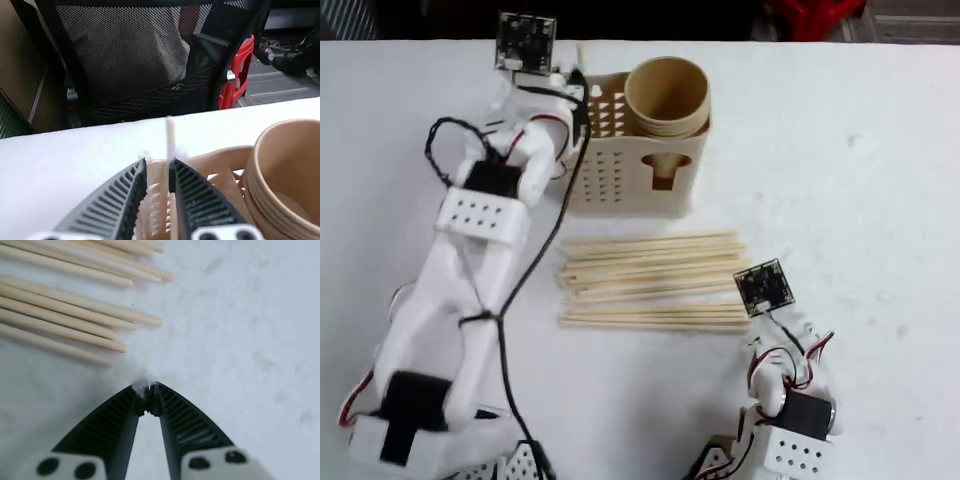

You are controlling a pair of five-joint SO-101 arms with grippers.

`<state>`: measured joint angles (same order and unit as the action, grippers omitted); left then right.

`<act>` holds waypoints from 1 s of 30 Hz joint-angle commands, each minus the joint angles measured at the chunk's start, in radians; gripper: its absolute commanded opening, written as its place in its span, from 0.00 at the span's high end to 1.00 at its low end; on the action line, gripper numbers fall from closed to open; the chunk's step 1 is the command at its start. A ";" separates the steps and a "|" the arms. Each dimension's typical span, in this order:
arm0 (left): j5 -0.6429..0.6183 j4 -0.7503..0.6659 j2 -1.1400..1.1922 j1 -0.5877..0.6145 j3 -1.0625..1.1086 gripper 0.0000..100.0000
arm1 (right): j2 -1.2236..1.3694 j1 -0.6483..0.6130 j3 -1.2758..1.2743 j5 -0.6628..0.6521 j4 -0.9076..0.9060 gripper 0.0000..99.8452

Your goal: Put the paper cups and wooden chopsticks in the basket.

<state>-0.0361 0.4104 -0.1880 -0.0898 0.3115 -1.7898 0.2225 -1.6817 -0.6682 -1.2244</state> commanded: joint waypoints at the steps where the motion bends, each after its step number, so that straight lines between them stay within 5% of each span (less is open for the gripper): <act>1: -0.005 0.072 -0.168 0.008 0.008 0.90 | -0.012 -0.004 -0.008 -0.011 0.019 0.98; 9: 0.267 0.535 -0.455 -0.105 0.002 0.97 | -0.012 -0.004 -0.008 -0.011 0.019 0.98; 16: 0.388 0.799 -0.291 -0.325 0.002 0.91 | -0.012 0.018 -0.008 -0.011 0.018 0.98; 30: 0.578 0.643 0.361 -0.466 -0.009 0.89 | -0.008 0.193 -0.008 -0.011 0.013 0.98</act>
<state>0.4994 1.1009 0.1143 -0.5363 0.3253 -1.7898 0.4005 -1.6817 -0.6697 -1.2244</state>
